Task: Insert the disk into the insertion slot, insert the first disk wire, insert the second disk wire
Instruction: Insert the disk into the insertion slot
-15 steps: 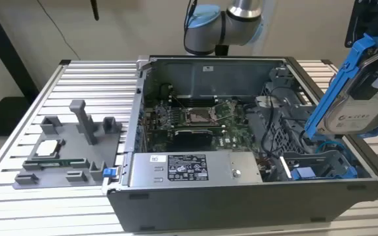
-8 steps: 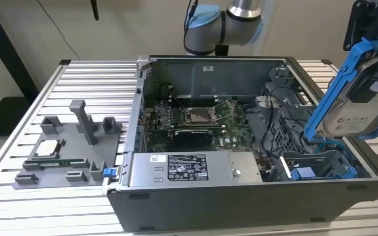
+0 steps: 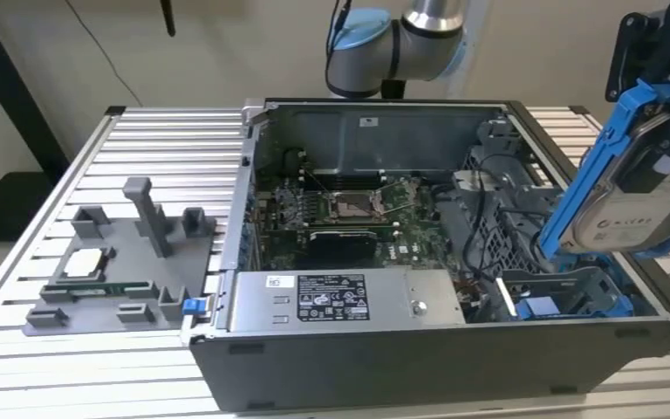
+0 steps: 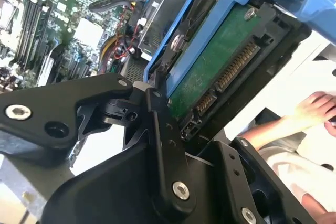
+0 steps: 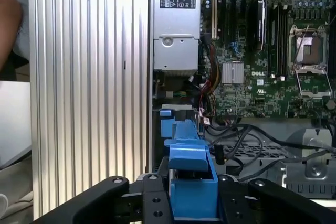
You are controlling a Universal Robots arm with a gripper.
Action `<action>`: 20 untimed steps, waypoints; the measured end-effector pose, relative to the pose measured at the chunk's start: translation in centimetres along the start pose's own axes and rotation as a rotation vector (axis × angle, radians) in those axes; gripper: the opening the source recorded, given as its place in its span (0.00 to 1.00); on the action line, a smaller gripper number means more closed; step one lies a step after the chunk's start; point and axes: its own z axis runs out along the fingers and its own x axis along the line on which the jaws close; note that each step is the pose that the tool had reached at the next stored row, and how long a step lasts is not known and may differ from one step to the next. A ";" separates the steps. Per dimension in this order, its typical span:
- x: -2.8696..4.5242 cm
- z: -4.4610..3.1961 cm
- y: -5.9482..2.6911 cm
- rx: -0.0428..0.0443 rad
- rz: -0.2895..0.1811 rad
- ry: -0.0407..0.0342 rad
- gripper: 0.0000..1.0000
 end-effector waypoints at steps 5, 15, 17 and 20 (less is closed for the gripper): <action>0.00 0.08 0.00 0.0001 0.000 0.0069 0.00; -0.01 0.22 -0.01 -0.0044 0.000 0.0077 0.00; -0.01 0.34 0.00 -0.0072 0.000 0.0076 0.00; -0.01 0.39 0.00 -0.0075 0.000 0.0079 0.00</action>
